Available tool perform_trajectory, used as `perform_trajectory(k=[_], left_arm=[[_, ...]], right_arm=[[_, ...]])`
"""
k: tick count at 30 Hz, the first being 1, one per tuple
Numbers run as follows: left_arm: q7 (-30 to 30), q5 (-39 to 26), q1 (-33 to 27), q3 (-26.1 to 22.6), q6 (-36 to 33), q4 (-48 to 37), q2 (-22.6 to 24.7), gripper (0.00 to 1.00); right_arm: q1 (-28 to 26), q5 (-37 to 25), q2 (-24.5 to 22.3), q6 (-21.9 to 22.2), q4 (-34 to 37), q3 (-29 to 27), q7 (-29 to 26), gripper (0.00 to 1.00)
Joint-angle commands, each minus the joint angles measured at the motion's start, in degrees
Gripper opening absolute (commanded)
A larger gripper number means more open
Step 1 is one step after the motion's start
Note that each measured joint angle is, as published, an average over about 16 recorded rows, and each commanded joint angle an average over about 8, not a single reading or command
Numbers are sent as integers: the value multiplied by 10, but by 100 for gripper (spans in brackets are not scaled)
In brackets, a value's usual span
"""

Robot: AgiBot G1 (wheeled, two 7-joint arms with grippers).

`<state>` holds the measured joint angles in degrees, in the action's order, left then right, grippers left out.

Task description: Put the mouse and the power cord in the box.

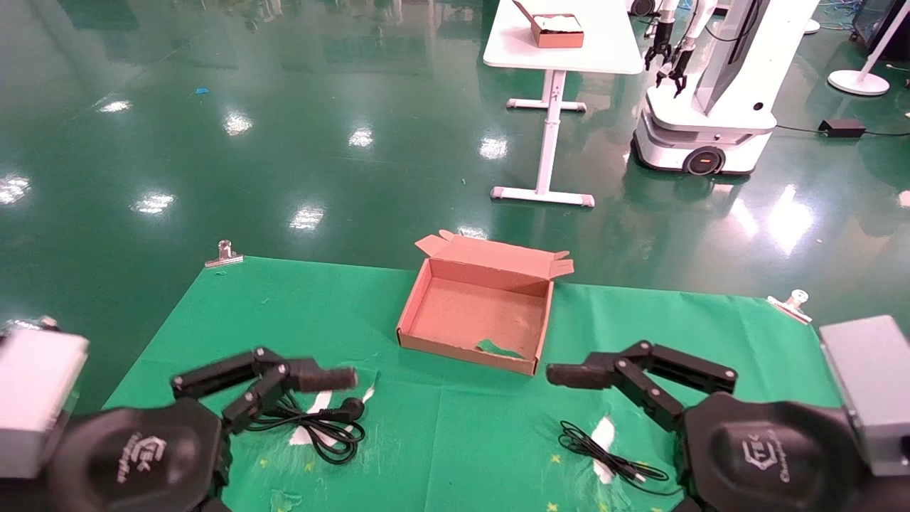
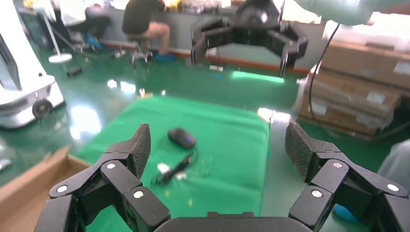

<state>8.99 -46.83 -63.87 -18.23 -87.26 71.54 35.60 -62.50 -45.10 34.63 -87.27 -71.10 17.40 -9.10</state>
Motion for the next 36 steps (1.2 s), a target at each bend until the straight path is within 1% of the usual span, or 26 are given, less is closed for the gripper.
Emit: perform_trajectory(k=[1, 6, 11, 16, 19, 22, 25, 28, 32, 36], left_arm=[[-3, -11, -3, -4, -4, -4, 1, 100], [-38, -97, -57, -49, -27, -43, 16, 100], [-98, -207, -129, -118, -32, -110, 47, 100], [-172, -322, -200, -181, -8, -222, 103, 100], [-215, -386, -233, -208, 25, -297, 142, 100], [-254, -438, -259, -229, 67, -365, 179, 100], [-289, -476, -279, -245, 106, -425, 210, 100], [-323, -502, -296, -257, 138, -477, 235, 100], [-366, -523, -312, -267, 169, -536, 263, 100], [-400, -531, -321, -271, 191, -583, 283, 100]], right_arm=[[0, -6, -2, -4, 5, 2, 3, 100], [-31, -69, -2, -28, 54, 36, 40, 100], [-78, -157, 2, -32, 124, 91, 103, 100], [-141, -271, 28, -6, 221, 141, 181, 100], [-178, -338, 58, 18, 280, 167, 227, 100], [-208, -393, 93, 42, 338, 190, 269, 100], [-231, -432, 128, 67, 394, 208, 308, 100], [-249, -458, 160, 90, 449, 221, 344, 100], [-267, -473, 196, 114, 514, 228, 383, 100], [-279, -476, 224, 132, 567, 230, 416, 100]])
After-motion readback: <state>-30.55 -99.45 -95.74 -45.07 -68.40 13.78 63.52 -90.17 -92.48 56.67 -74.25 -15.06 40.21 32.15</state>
